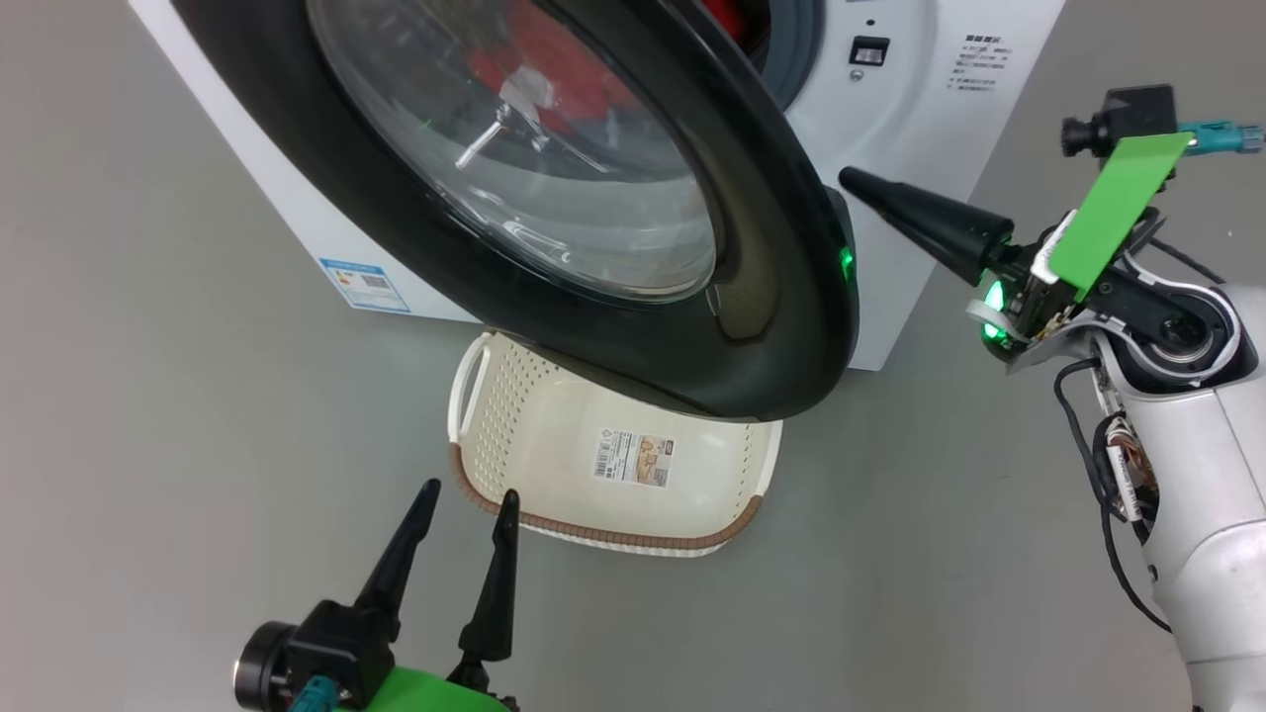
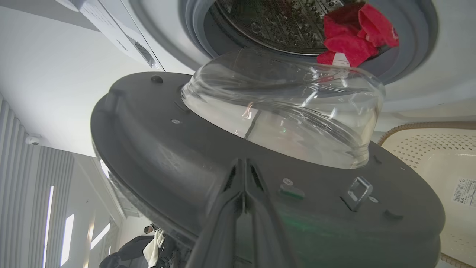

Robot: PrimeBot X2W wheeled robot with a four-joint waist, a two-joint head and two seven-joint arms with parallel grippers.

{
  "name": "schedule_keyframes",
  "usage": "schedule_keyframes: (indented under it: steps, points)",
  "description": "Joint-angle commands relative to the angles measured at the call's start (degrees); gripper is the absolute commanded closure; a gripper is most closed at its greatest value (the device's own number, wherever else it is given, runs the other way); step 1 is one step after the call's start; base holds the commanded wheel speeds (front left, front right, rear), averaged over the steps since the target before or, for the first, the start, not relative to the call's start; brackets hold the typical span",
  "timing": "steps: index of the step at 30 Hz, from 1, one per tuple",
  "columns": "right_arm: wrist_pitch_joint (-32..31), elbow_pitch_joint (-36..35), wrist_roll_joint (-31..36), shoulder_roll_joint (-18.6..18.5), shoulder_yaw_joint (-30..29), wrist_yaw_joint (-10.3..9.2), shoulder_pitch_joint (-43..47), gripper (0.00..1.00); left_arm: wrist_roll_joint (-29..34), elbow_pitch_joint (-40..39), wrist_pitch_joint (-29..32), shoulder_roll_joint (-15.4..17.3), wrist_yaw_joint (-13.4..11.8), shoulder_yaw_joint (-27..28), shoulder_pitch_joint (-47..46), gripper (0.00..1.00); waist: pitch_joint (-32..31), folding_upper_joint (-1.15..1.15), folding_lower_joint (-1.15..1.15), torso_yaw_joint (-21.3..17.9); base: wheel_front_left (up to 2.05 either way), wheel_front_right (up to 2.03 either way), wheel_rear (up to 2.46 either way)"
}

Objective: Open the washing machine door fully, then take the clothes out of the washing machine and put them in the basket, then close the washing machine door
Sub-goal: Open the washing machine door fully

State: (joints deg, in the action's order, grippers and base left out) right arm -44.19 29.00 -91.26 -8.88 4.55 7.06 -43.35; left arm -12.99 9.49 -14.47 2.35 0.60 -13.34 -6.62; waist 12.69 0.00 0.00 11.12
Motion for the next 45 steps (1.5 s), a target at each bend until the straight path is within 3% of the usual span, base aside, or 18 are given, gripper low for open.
schedule_keyframes:
  steps: [1,21,37,45]
  points:
    - [0.46,-1.62,0.57,0.41,0.21,0.43,0.71,0.0,0.16,-1.56,-0.52,0.53,0.17,1.99,0.52,0.0,-0.09,0.0,0.0,-0.21,0.0,0.0,0.0]
    - [10.31,-4.06,4.51,-1.93,-0.04,0.43,17.25,0.0,1.21,-0.98,-0.52,0.53,1.67,6.52,2.9,0.0,-2.79,0.0,0.0,-4.56,0.0,0.0,0.0]
    - [17.84,-6.33,5.87,-0.73,2.3,0.43,31.28,0.0,1.54,-0.36,-0.52,0.53,2.2,9.33,5.8,0.0,-5.42,0.0,0.0,-8.05,0.0,0.0,0.0]
    - [28.34,-8.83,12.35,-3.96,7.0,0.43,35.43,0.0,1.38,-0.14,-0.52,0.53,2.1,10.02,6.19,0.0,-5.56,0.0,0.0,-9.44,0.0,0.0,0.0]
